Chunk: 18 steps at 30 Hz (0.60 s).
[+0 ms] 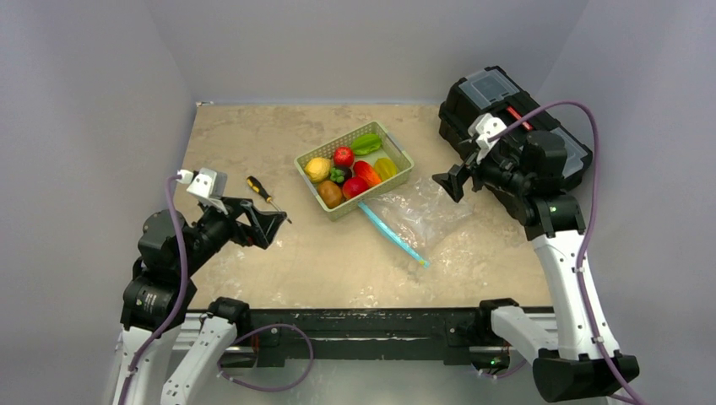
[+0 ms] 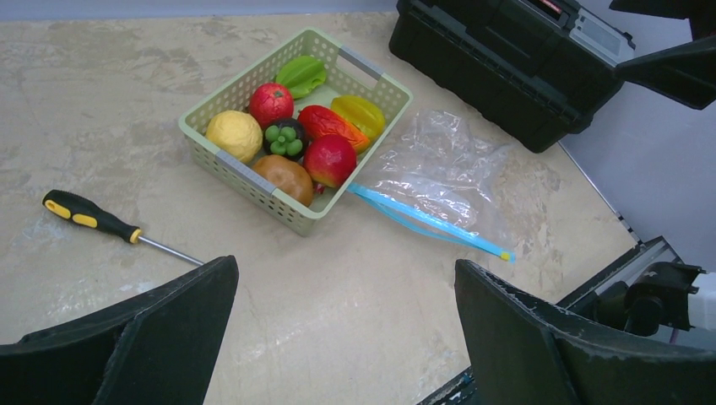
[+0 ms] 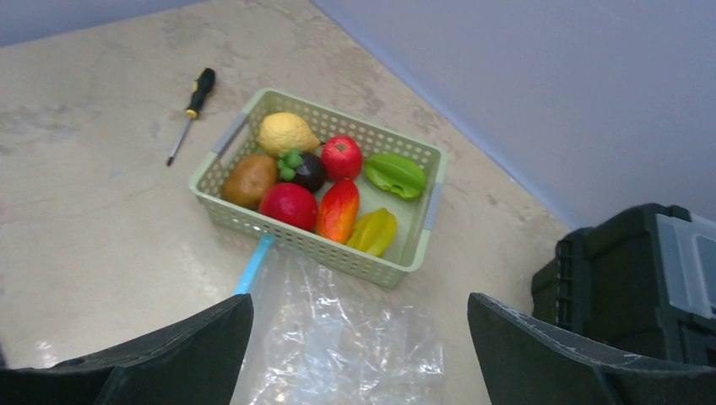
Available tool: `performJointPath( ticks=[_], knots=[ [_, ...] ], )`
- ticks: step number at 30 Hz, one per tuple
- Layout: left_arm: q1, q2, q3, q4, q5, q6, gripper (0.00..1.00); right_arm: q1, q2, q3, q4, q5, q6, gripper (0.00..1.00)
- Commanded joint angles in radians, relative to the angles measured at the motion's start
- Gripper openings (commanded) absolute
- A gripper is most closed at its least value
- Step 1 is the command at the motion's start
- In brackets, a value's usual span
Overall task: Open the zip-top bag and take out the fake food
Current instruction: Reset both arms
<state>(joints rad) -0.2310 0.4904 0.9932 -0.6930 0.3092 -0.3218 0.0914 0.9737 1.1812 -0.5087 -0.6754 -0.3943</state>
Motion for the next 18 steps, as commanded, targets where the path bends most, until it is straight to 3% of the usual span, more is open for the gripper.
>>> performJointPath(
  ticks=[1, 7, 18],
  knots=[
    [0.006, -0.005, 0.037, -0.034, -0.026, 0.027, 1.00, -0.002, 0.027, 0.104, -0.039, -0.176, 0.017, 0.99],
    [0.005, -0.019, 0.045, -0.042, -0.026, 0.031, 1.00, -0.002, 0.059, 0.122, -0.038, -0.309, 0.043, 0.99],
    [0.005, -0.021, 0.019, -0.032, -0.032, 0.036, 1.00, -0.002, 0.022, 0.065, 0.050, -0.271, 0.121, 0.99]
  ],
)
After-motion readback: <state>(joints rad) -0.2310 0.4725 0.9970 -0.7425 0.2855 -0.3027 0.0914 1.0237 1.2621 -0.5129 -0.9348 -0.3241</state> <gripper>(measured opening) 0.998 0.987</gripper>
